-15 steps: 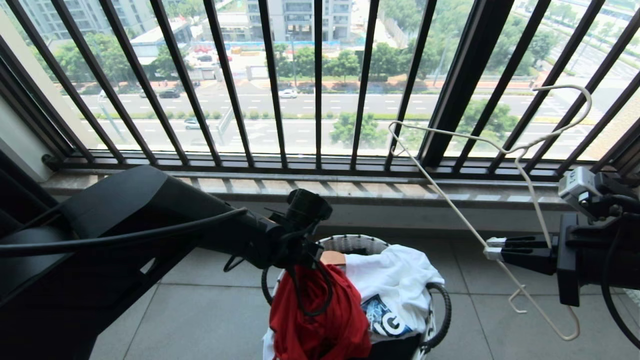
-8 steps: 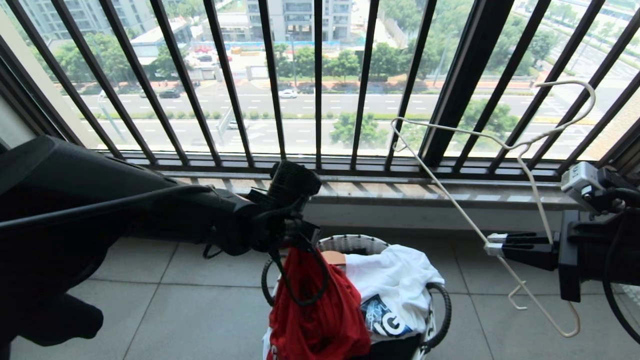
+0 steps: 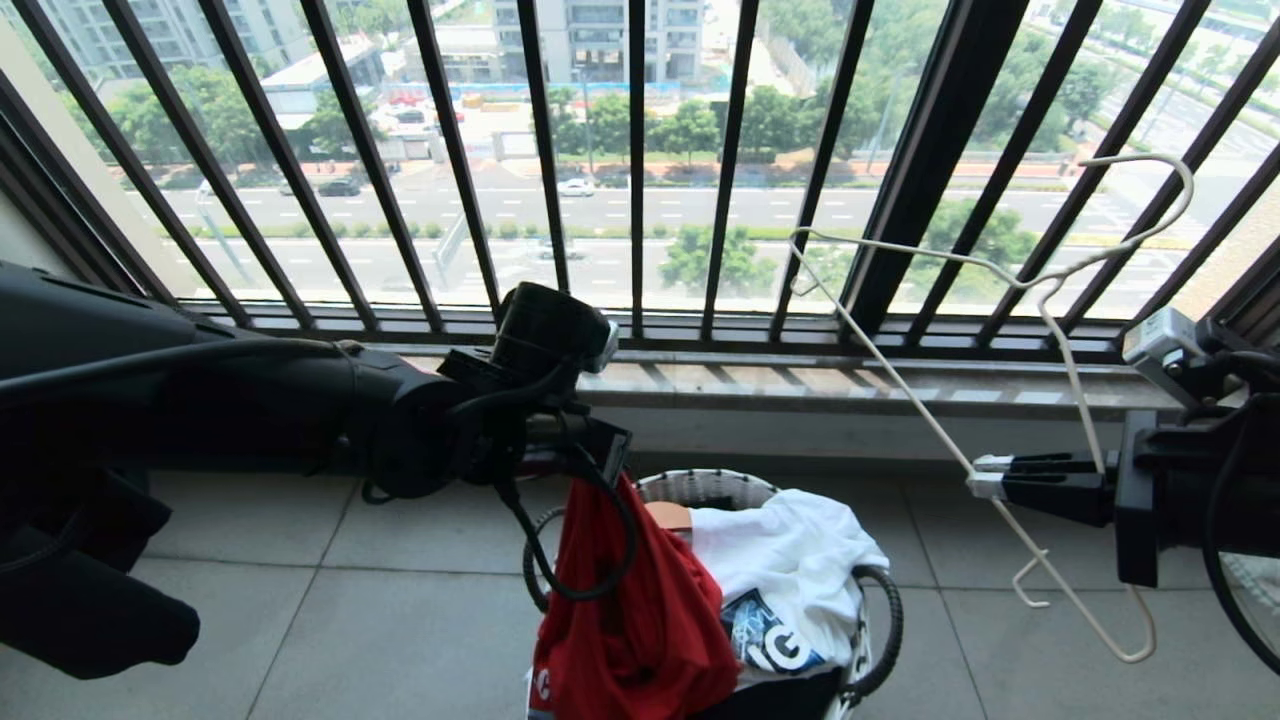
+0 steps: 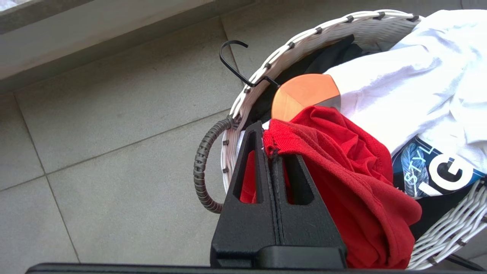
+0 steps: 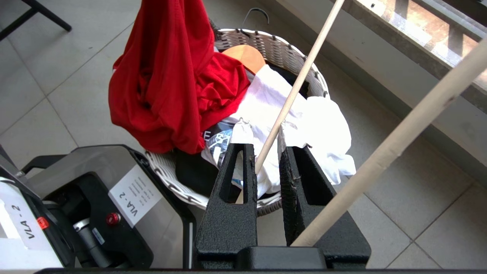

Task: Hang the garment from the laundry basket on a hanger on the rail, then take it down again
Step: Pick up clothes from the basket

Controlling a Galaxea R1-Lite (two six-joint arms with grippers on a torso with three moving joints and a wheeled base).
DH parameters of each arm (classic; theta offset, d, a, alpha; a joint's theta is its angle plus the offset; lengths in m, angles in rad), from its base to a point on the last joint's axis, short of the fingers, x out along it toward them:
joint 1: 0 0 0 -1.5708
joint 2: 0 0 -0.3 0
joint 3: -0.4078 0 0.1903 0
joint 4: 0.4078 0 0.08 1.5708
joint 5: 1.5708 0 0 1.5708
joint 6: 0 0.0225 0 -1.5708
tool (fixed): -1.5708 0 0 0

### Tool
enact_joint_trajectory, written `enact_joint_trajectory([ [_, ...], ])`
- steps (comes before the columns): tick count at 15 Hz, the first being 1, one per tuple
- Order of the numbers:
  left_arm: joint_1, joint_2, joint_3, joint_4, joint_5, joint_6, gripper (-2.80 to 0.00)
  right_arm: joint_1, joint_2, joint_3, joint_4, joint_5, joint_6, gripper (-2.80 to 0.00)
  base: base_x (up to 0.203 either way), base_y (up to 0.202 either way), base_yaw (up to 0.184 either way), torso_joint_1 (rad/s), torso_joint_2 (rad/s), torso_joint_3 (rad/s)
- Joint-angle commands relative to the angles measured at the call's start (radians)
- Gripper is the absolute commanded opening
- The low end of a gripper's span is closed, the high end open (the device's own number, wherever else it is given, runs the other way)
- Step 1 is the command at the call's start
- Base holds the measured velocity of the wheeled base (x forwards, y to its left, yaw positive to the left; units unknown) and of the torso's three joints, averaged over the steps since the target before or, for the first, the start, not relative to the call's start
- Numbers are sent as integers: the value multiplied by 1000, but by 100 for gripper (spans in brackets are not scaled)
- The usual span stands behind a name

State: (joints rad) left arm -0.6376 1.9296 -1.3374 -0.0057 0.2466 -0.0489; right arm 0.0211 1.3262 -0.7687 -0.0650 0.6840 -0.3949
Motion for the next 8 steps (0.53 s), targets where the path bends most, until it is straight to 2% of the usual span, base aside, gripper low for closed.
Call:
enact_joint_trajectory([
  [1,4,-3,1,0,2,0,-280,0,5,0,-1,3,-2,-280,0,0,0,0,0,0],
  [8,6,-3,0,1,3,1,-280,0,7,0,-1,5,-2,-280,0,0,0,0,0,0],
])
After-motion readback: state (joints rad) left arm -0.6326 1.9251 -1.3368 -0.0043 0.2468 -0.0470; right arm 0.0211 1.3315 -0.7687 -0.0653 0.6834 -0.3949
